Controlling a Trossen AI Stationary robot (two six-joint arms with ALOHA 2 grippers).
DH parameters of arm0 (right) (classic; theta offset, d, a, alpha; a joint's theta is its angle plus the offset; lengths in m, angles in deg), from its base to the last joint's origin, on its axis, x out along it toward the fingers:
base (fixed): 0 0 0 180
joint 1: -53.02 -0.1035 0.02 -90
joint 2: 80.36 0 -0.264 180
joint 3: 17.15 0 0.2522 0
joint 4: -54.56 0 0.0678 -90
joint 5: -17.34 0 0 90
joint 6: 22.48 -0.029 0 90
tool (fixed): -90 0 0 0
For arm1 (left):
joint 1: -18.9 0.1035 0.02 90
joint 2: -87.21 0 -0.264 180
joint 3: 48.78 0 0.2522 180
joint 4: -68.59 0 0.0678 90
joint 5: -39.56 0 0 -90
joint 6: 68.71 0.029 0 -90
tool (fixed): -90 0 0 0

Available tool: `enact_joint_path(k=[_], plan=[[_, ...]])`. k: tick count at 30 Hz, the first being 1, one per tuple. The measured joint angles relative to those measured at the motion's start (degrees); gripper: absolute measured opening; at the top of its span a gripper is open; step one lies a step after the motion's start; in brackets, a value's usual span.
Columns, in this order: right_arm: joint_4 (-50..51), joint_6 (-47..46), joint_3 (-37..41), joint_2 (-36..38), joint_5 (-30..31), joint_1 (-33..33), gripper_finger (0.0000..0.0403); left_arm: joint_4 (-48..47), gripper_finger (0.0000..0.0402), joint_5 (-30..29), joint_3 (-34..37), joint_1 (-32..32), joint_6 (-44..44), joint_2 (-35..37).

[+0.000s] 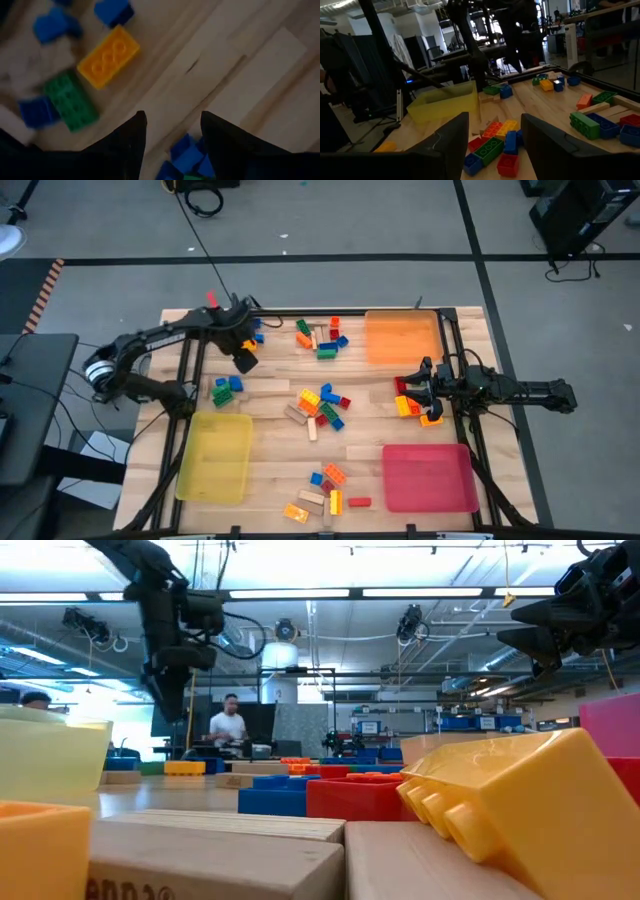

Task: Sort blocks by size
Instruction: Put the large yellow game piece into the yellow bin

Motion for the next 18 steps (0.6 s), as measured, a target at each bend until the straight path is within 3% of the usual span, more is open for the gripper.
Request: enact_joint_path(k=[5, 12, 18], plan=[[-0.02, 0.01, -0.01, 0.0, 0.0, 0.0, 0.0195, -0.39, 0.0195, -9.75, -5.74, 0.34, 7.9, -5.61], [0.0, 0.0, -0.02, 0.01, 0.0, 0.0, 0.0195, -5.7, 0.0197, -5.96, -11.42, 2.12, 18.83, -16.04], [0.0, 0.0, 0.0, 0.0, -0.02, 0.0, 0.0195, -5.73, 0.0211, -5.9, -13.23, 3.18, 20.29, -21.81]])
